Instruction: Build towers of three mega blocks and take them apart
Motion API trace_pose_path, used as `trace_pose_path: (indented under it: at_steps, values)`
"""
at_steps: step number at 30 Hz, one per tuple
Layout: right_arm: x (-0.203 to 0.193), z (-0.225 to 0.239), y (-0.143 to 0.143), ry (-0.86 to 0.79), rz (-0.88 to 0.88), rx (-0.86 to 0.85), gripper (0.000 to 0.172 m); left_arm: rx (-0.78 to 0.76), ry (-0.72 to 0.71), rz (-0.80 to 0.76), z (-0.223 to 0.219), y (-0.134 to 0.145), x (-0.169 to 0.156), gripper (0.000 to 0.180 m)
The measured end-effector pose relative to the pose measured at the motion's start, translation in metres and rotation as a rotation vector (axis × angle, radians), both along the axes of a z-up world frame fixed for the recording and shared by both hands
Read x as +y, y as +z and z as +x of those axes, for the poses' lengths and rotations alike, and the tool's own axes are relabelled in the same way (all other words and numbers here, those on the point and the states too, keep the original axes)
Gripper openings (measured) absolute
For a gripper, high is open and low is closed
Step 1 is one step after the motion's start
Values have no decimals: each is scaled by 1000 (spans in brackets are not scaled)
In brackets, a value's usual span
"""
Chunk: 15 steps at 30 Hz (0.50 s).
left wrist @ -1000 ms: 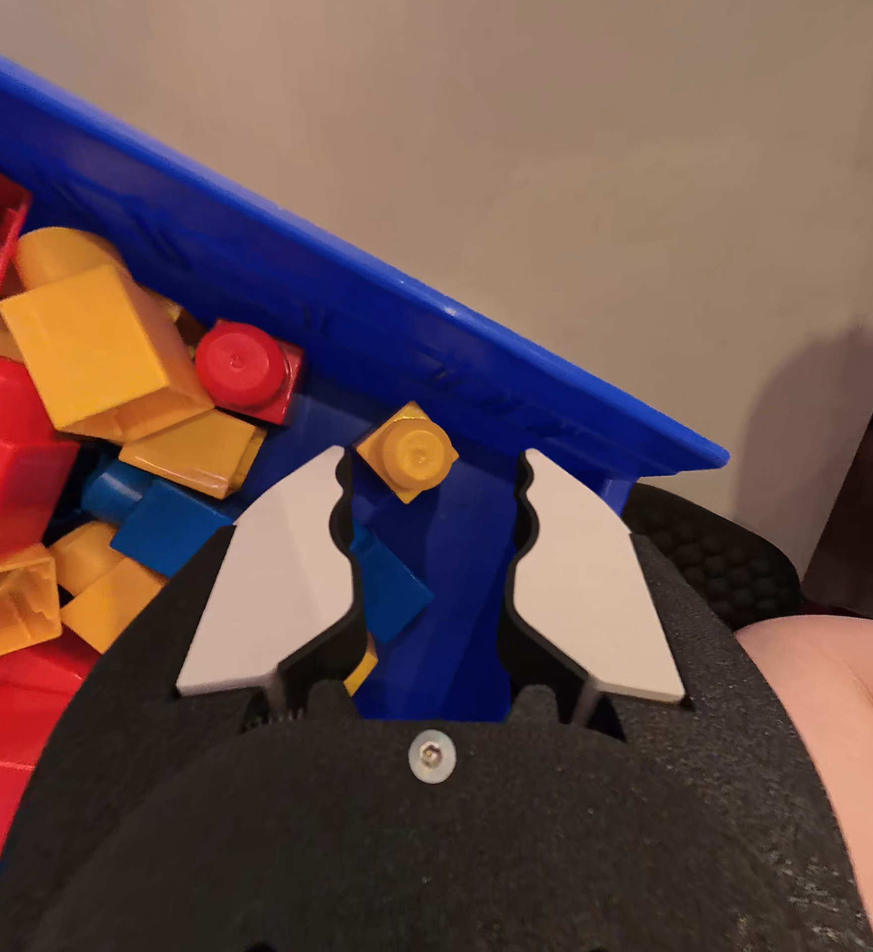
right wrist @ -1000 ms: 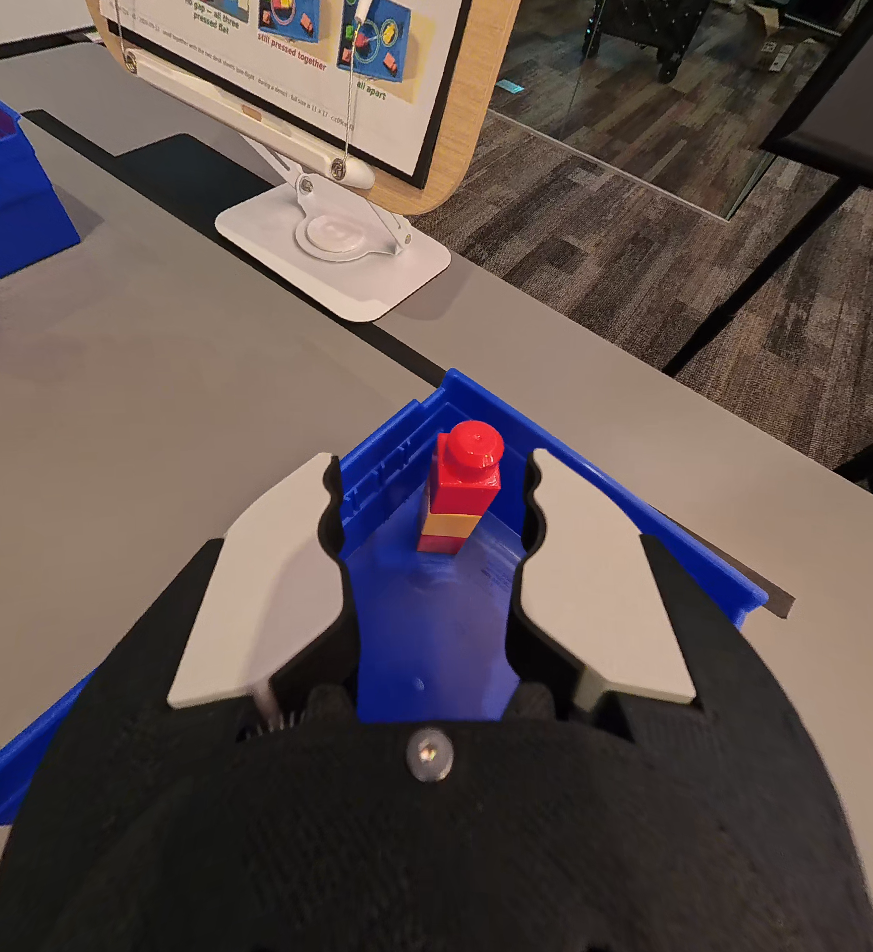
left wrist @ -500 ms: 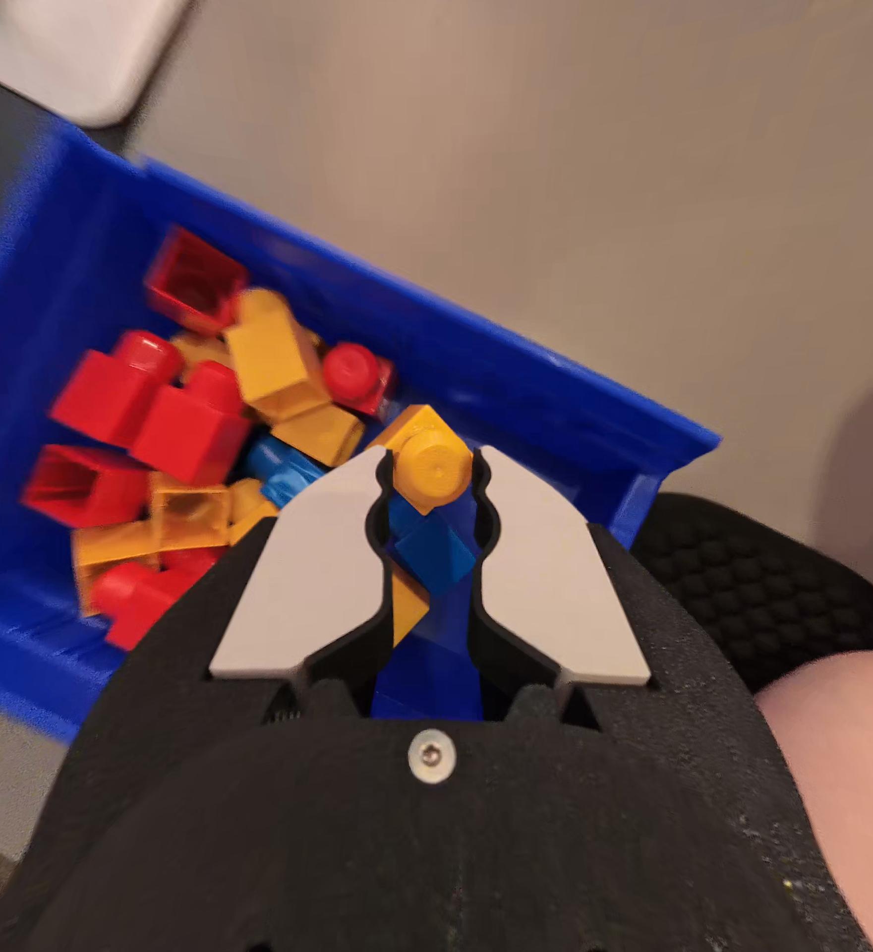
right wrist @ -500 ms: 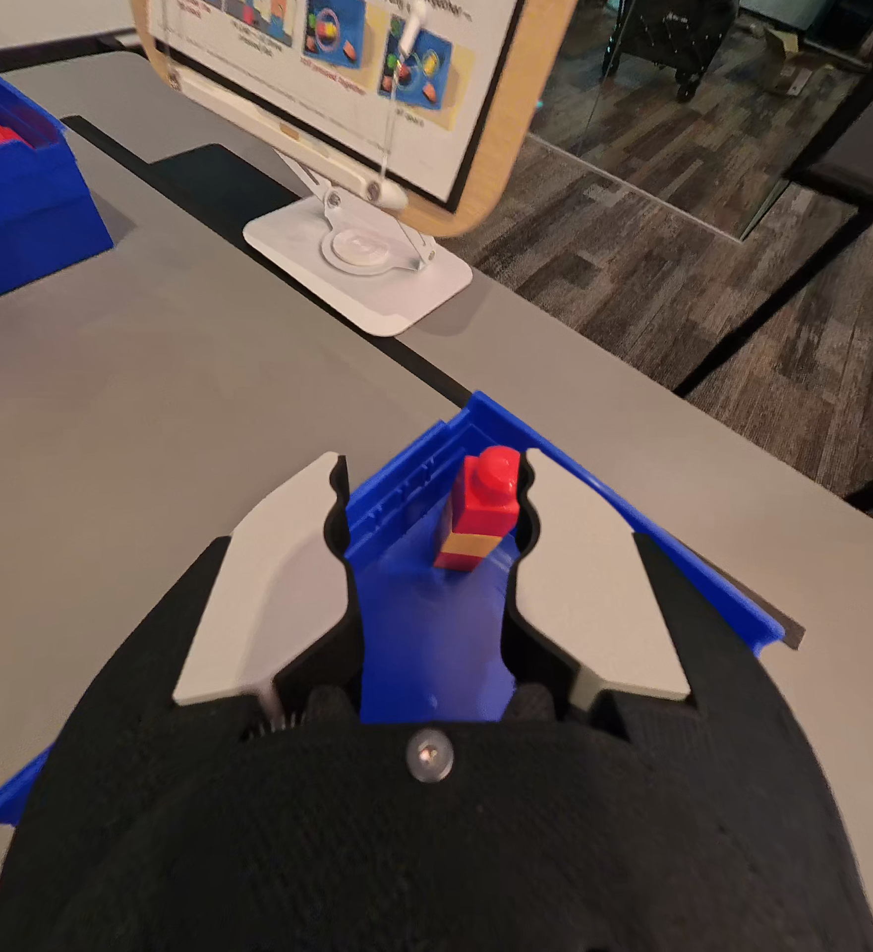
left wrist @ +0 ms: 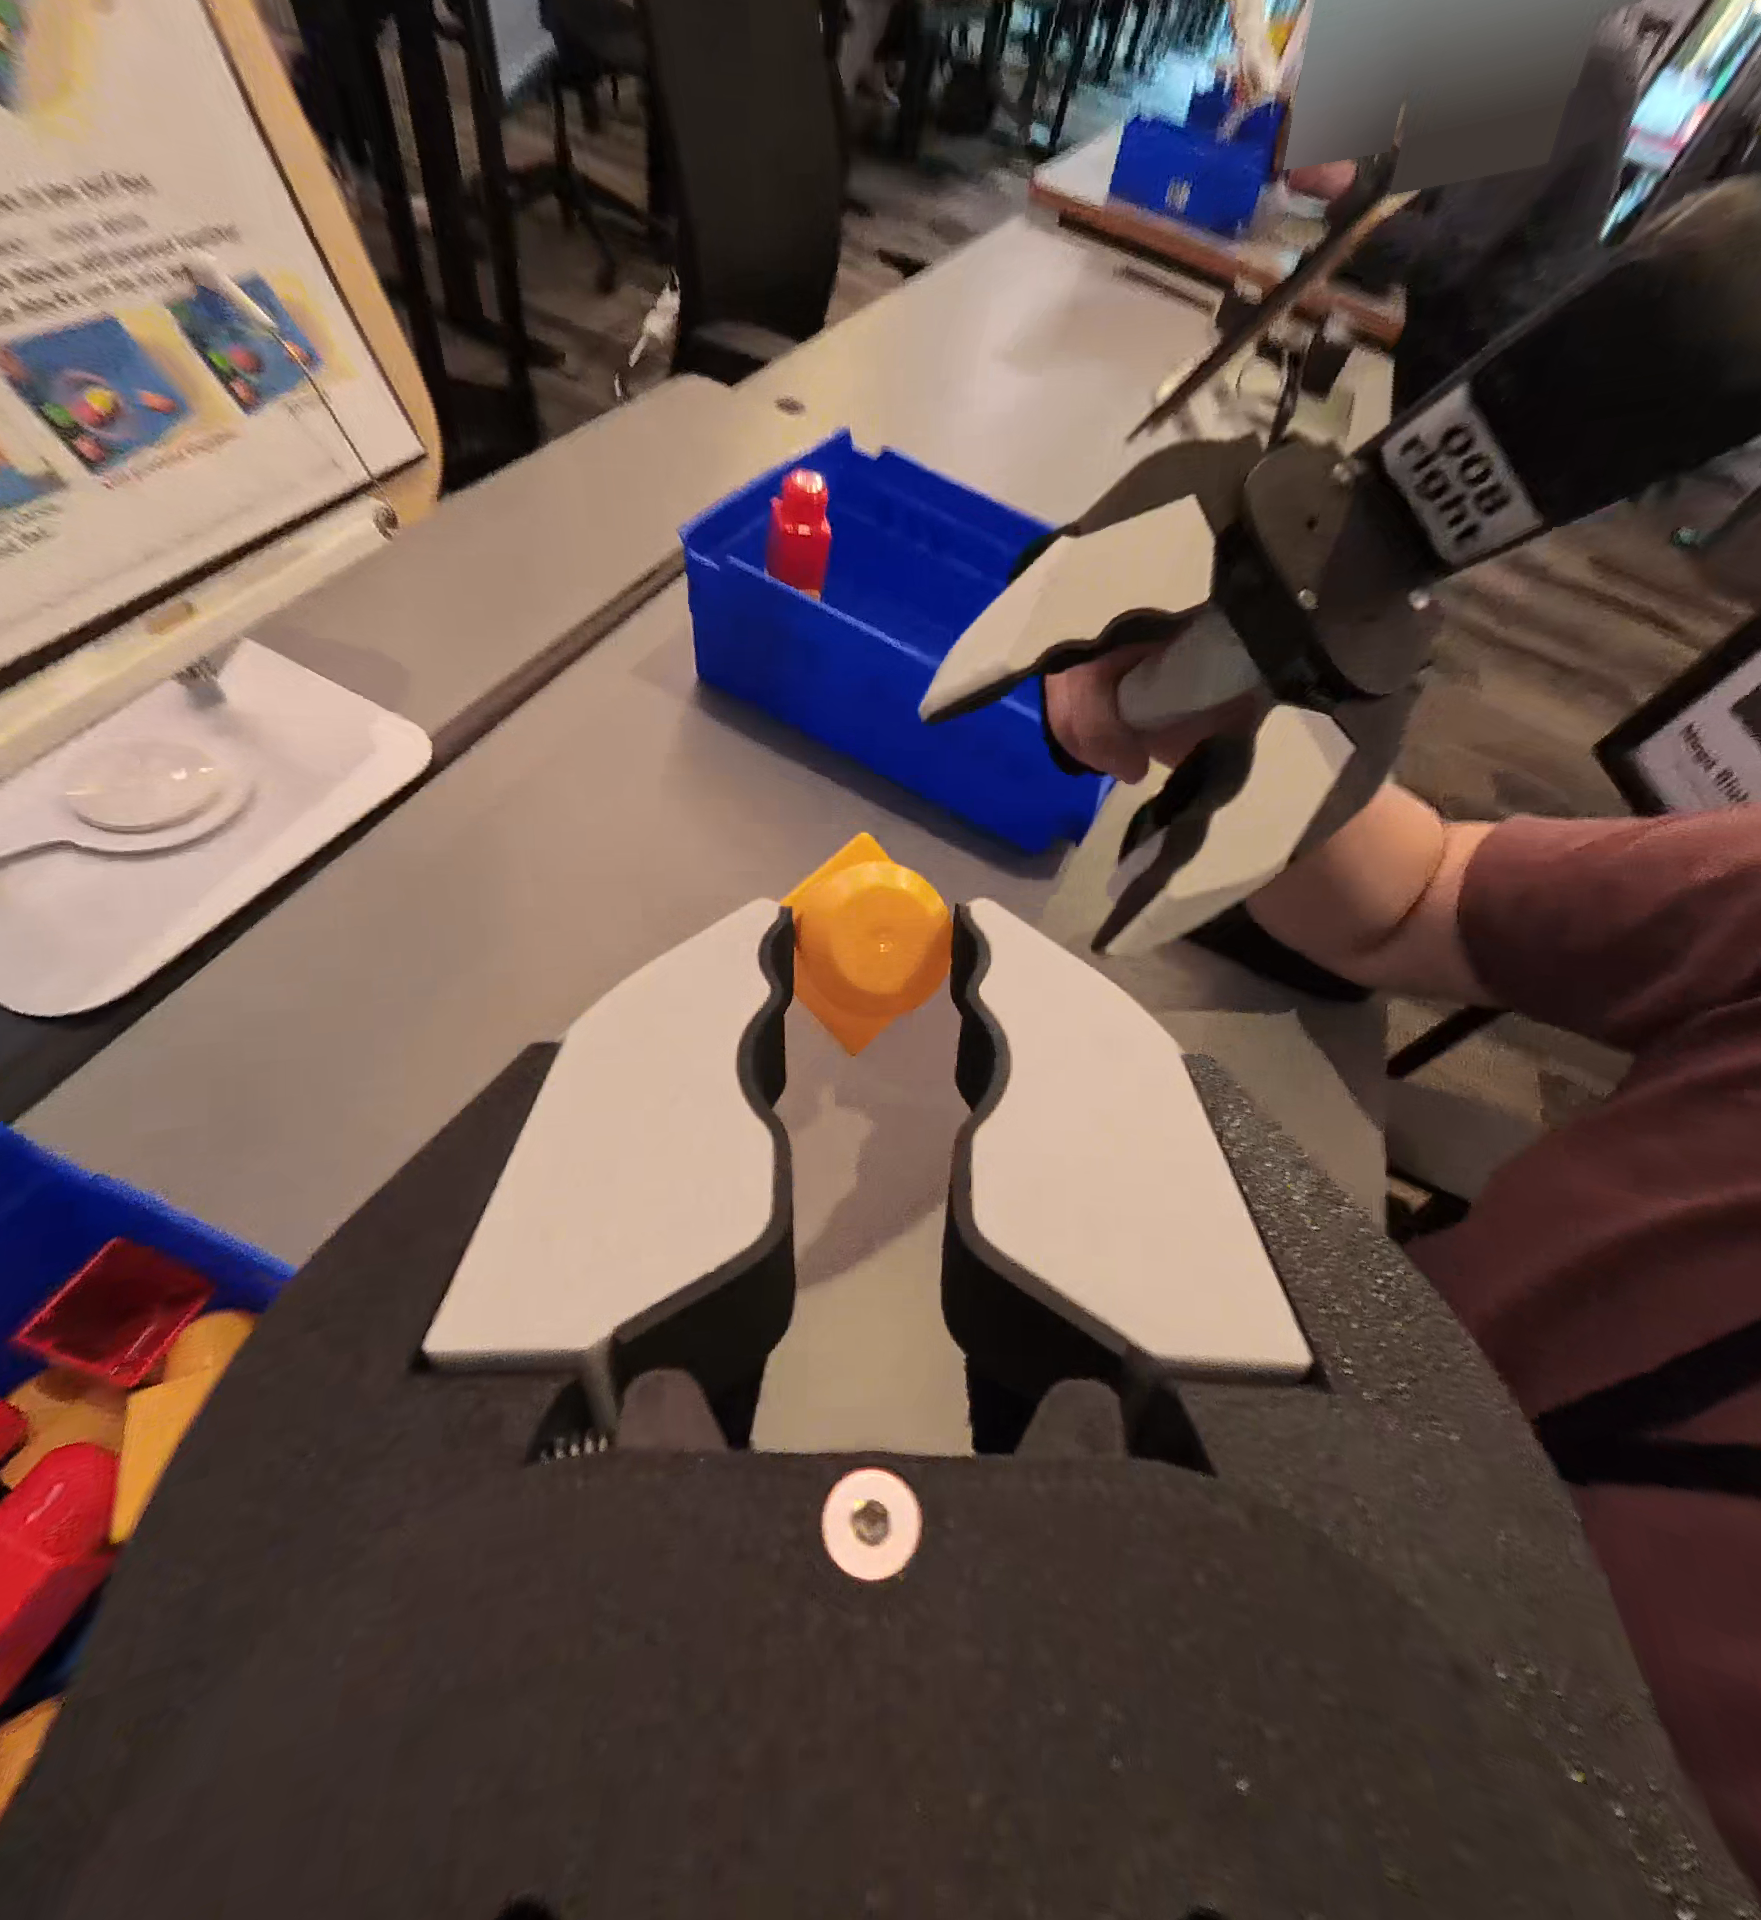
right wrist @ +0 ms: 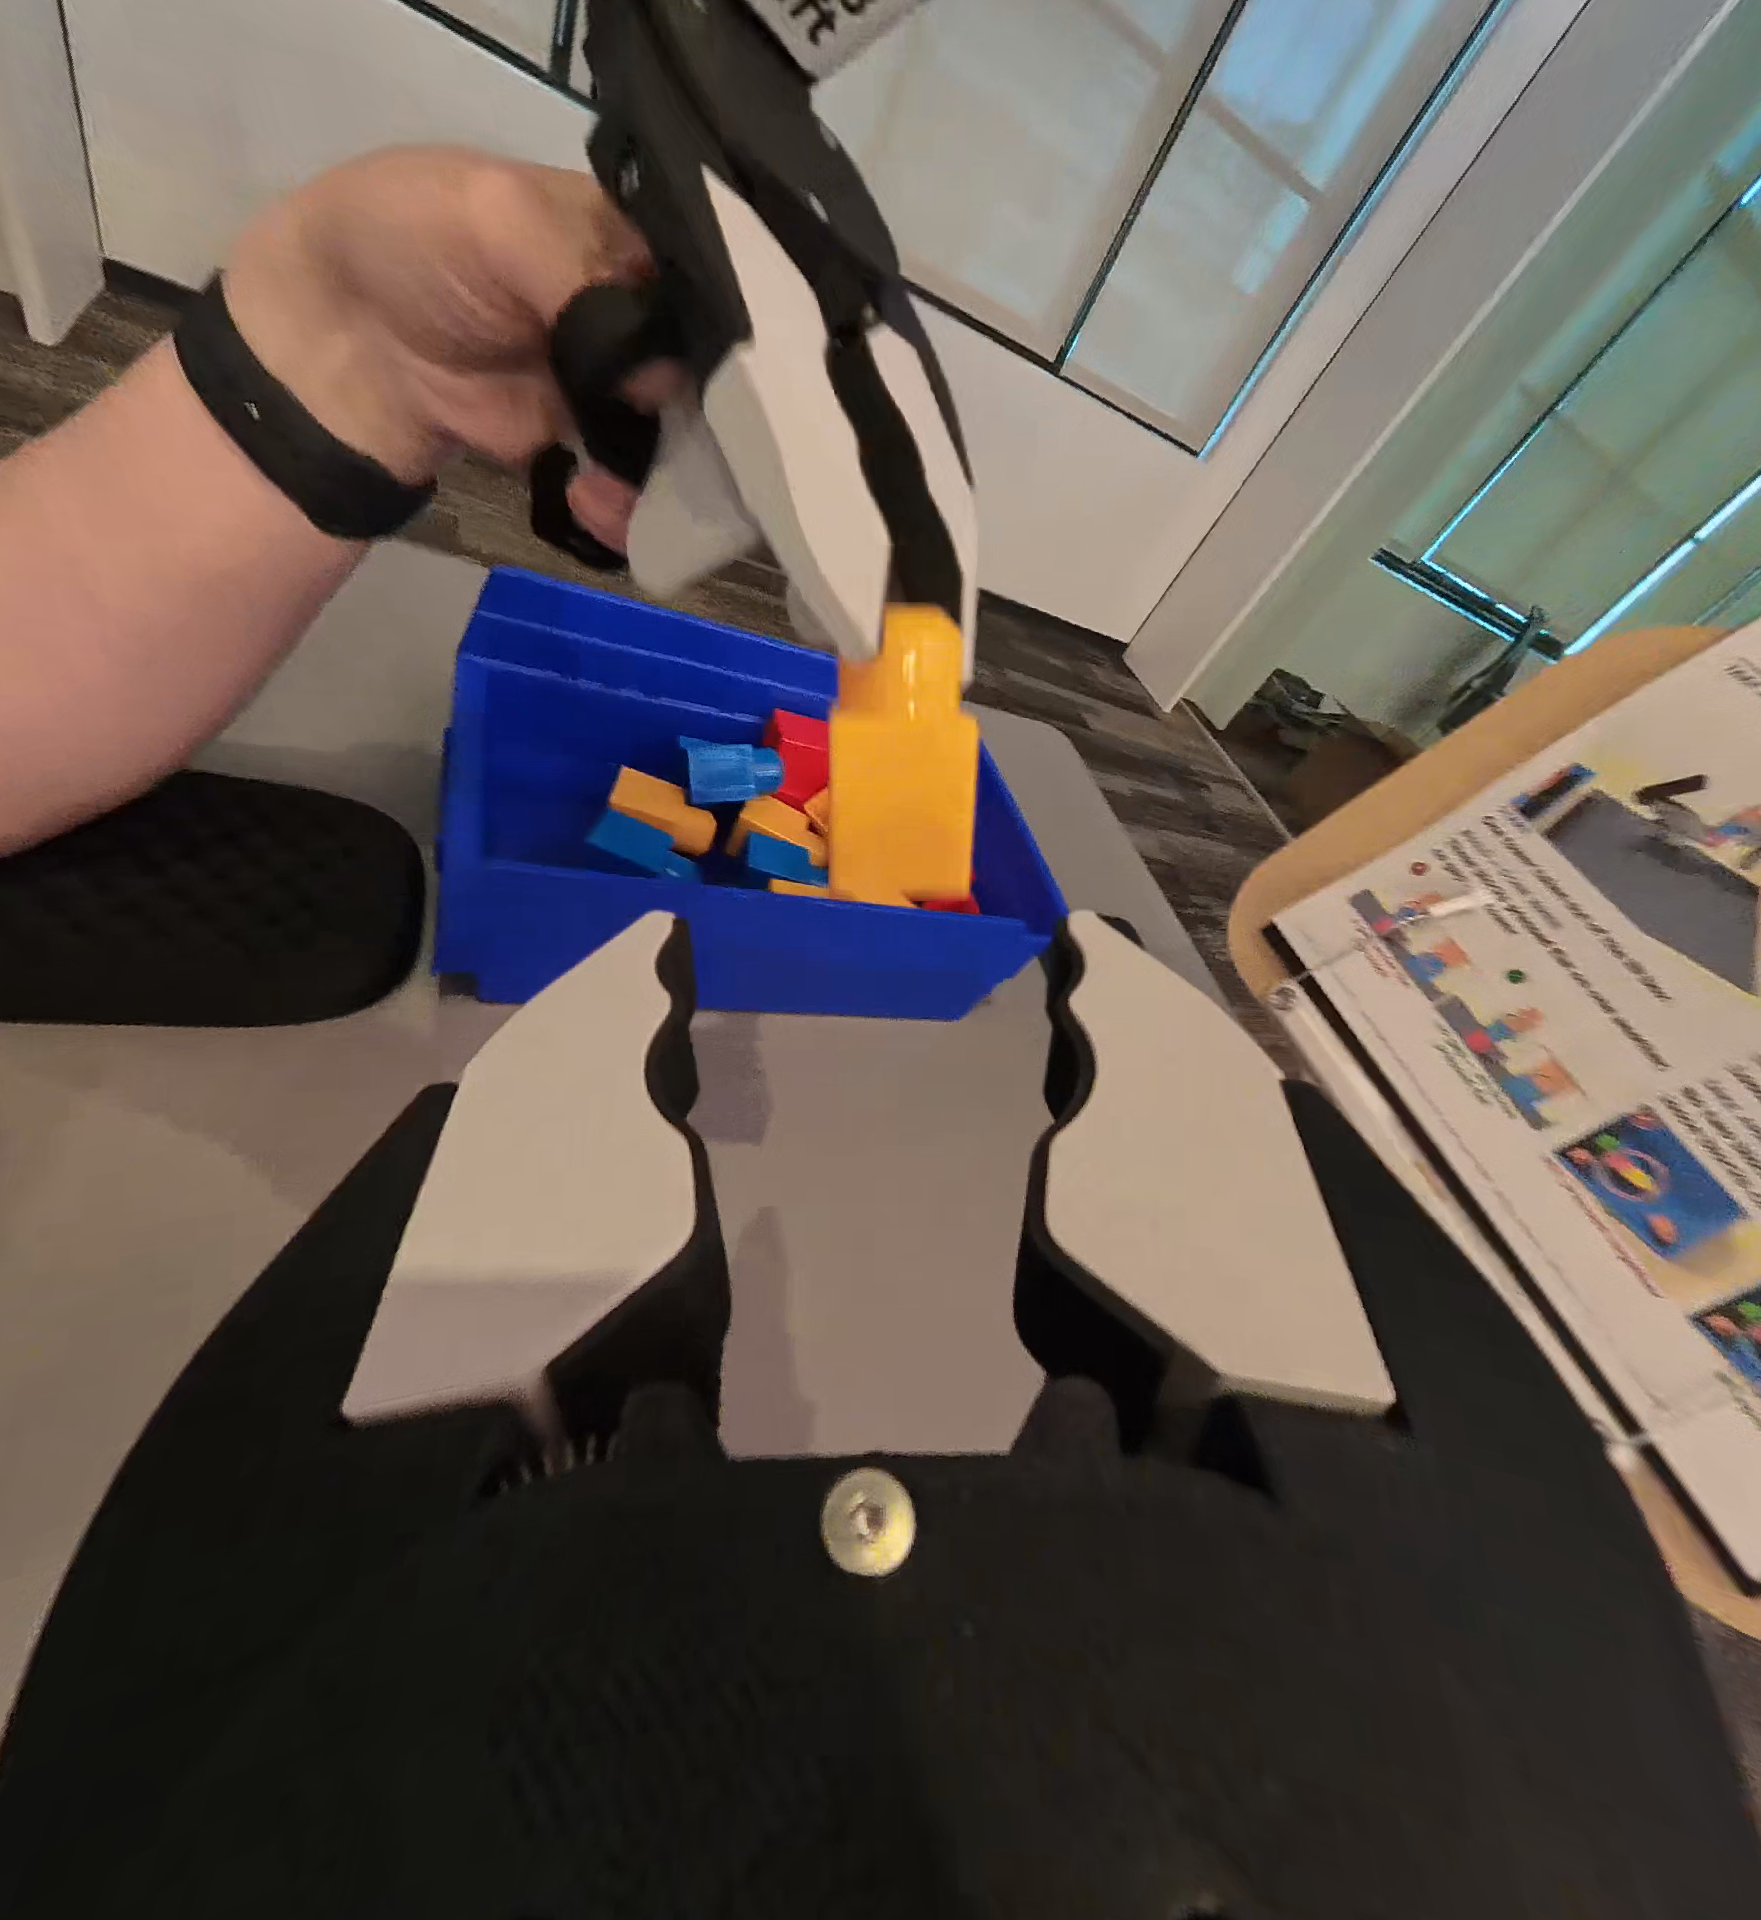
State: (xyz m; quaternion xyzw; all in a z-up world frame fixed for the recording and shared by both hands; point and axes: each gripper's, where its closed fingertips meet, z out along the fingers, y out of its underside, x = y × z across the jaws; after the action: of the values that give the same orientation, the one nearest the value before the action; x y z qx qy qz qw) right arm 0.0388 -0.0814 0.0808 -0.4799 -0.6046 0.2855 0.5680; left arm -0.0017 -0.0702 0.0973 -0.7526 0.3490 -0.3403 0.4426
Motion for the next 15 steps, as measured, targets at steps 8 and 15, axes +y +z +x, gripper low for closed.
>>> trace_pose_path:
  at_steps: [8,15]
  values:
    - [11,-12,-29,-64,-108,-73,60,94,-68,-39,35,-25,-2,28]
    - [15,-15,-41,-99,-134,-112,43,91,-88,-70,43,-32,-1,28]
